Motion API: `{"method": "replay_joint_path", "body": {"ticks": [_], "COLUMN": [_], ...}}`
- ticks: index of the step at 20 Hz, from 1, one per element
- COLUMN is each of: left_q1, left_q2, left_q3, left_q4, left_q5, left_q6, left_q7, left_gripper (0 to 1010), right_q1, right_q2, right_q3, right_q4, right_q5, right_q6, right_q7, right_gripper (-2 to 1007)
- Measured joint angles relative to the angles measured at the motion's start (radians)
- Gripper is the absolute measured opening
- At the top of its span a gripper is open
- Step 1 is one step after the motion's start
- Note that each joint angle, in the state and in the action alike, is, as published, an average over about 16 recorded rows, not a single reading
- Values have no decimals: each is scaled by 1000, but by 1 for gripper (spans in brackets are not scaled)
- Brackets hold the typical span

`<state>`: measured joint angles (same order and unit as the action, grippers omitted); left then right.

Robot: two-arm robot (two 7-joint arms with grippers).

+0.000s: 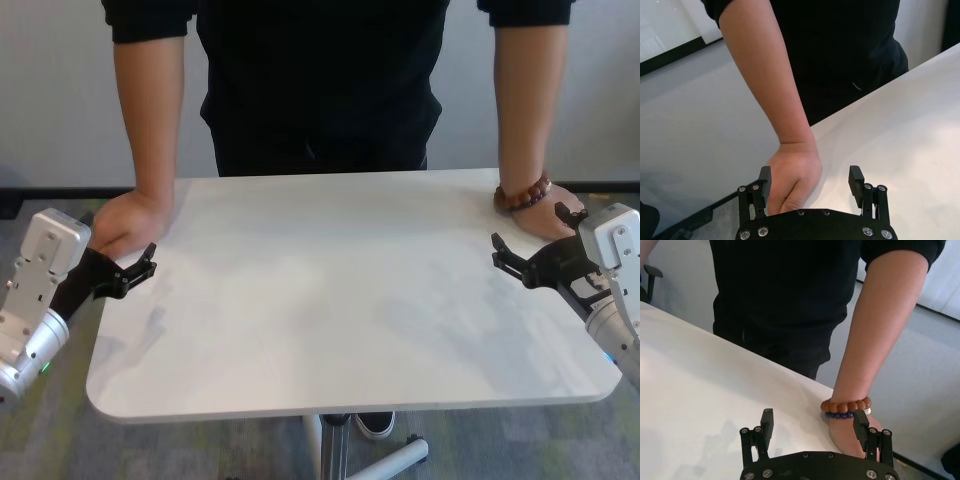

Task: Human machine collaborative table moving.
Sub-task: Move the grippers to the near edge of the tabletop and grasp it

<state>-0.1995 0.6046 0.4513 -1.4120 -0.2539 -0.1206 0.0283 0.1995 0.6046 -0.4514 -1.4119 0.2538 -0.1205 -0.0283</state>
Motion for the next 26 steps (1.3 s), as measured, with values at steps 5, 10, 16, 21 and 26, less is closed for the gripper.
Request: {"method": "replay_joint_path", "body": {"ticks": [5, 10, 16, 21, 26], "left_q1": [0, 0, 0, 2, 33], "left_q2": [0, 0, 0, 2, 24], "left_q3": [0, 0, 0, 0, -13], "left_q4": [0, 0, 0, -3, -43], "left_q5": [0, 0, 0, 2, 6], "left_q6": [0, 0, 0, 2, 13], "left_q7": [0, 0, 0, 0, 5], "left_gripper": [1002, 1002, 1002, 1002, 1002], "right_q1": [0, 0, 0, -1, -27], "right_q2": [0, 0, 0, 1, 17], "right_q3": [0, 0, 0, -1, -1], "right_q4": [0, 0, 0, -3, -54], "right_q5": [0, 0, 0, -2, -12], "right_q6": [0, 0, 0, 1, 16], "right_q7": [0, 0, 0, 2, 1], "right_gripper": [998, 998, 998, 998, 998]}}
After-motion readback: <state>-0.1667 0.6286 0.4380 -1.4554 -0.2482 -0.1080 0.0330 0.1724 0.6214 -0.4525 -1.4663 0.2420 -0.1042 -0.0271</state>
